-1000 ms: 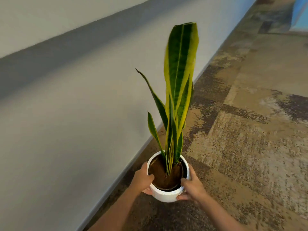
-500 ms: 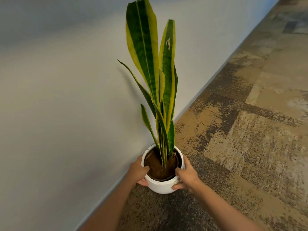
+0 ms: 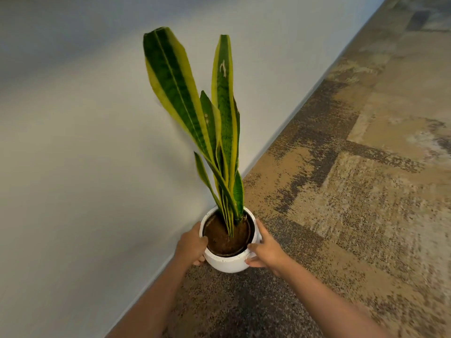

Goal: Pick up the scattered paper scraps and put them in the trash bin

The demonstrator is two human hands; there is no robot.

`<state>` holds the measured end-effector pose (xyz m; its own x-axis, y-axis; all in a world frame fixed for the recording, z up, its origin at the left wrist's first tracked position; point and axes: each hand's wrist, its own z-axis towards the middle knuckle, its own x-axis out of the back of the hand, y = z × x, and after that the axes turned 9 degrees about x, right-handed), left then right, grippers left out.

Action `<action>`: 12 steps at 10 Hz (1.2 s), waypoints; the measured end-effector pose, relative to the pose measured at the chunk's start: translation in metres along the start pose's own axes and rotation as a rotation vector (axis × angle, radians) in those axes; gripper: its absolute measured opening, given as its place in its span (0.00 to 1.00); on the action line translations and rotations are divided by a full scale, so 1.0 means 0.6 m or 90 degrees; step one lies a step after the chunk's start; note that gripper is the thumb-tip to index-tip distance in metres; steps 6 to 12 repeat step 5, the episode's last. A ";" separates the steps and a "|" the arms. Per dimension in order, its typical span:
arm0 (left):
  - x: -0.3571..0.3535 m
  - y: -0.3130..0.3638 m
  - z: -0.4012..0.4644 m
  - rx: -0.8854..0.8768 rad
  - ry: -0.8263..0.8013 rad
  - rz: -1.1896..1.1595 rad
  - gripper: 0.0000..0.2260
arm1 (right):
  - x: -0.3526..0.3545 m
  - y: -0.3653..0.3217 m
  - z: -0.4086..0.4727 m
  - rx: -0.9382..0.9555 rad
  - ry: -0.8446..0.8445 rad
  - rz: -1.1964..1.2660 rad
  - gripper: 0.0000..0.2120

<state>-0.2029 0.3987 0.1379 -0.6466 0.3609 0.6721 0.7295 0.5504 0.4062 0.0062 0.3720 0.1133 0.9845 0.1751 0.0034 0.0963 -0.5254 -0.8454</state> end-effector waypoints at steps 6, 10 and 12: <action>-0.012 0.230 -0.345 -0.456 0.294 0.348 0.21 | 0.159 -0.172 -0.327 0.308 0.404 -0.627 0.25; -0.012 0.230 -0.345 -0.456 0.294 0.348 0.21 | 0.159 -0.172 -0.327 0.308 0.404 -0.627 0.25; -0.012 0.230 -0.345 -0.456 0.294 0.348 0.21 | 0.159 -0.172 -0.327 0.308 0.404 -0.627 0.25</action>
